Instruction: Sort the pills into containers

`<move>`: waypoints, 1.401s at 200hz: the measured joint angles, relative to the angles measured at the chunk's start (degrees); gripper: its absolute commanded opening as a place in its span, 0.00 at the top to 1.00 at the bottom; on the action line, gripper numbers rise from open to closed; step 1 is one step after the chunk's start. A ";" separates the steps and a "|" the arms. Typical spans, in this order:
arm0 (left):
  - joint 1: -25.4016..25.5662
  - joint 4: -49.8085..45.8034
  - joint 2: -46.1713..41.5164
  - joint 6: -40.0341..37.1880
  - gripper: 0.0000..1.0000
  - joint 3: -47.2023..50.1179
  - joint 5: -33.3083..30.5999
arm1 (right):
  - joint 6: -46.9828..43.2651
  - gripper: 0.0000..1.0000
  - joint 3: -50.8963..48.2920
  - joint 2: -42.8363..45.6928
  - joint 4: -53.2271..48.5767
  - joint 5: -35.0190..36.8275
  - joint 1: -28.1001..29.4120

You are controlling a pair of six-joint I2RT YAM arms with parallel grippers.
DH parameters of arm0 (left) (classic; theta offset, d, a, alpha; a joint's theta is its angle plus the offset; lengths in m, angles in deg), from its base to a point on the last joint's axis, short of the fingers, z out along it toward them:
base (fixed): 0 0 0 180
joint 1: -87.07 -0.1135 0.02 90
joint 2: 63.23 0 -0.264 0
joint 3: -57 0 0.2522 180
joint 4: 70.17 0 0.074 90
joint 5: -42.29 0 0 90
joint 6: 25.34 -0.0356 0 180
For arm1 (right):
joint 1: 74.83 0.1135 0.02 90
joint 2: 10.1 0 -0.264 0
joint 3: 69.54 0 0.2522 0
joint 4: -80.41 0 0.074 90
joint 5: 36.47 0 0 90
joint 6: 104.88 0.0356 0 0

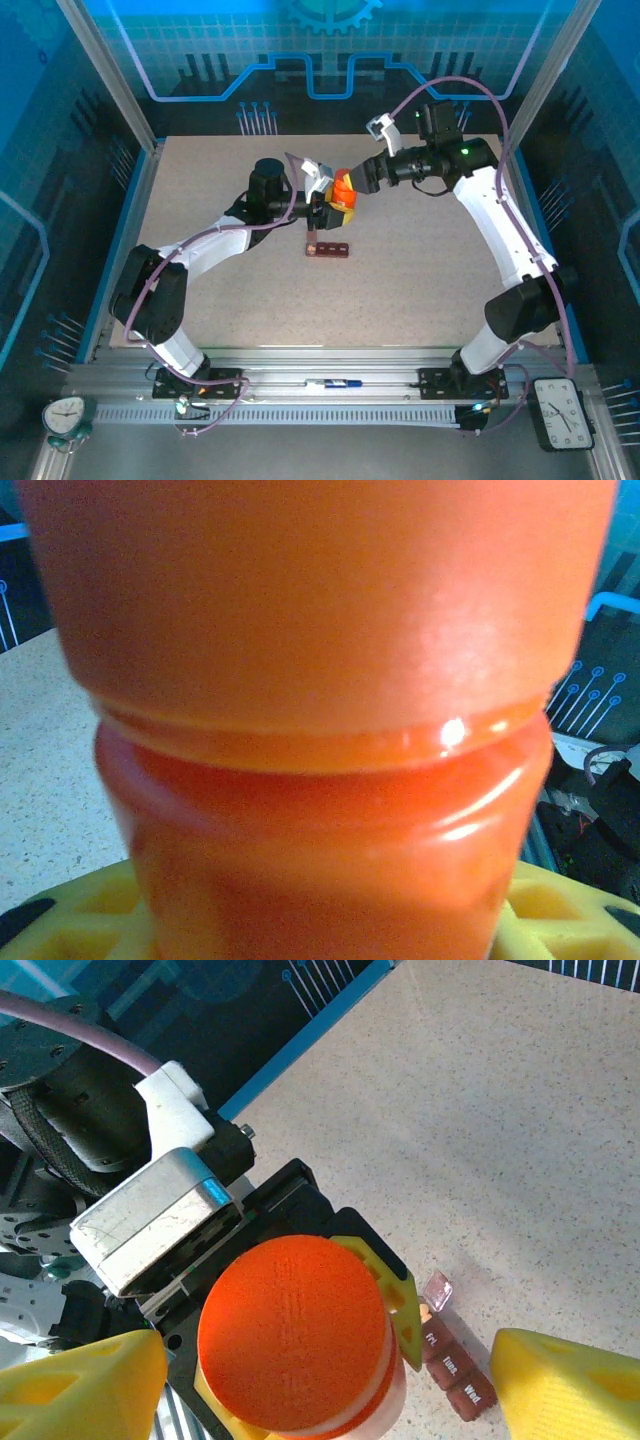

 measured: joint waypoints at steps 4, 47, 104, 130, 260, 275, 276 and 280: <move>0.00 -0.07 0.00 0.00 0.84 0.00 0.09 | -0.22 0.16 0.26 -0.13 -0.31 0.04 0.15; 0.00 -0.59 0.00 0.02 0.84 0.00 0.31 | -1.70 0.20 2.78 -1.62 -2.03 0.57 1.51; 0.00 -0.61 0.00 0.04 0.84 -0.11 0.33 | -2.93 0.38 4.42 -3.80 -4.00 1.53 2.49; 0.00 -1.22 0.02 0.07 0.84 -0.31 0.31 | -3.06 0.49 4.66 -3.91 -4.33 1.51 2.75; -0.13 -4.66 0.22 0.31 0.84 0.02 -1.90 | 16.68 0.51 -13.75 6.21 15.91 18.51 8.13; -0.17 -4.63 0.22 0.33 0.84 0.02 -2.16 | 16.81 0.48 -13.18 5.84 15.58 18.84 8.26; -0.17 -4.61 0.22 0.33 0.84 0.02 -2.21 | 16.81 0.48 -13.09 5.77 15.47 18.88 8.26; -0.17 -4.59 0.22 0.33 0.84 0.02 -2.27 | 16.79 0.47 -12.74 5.60 15.23 18.93 8.28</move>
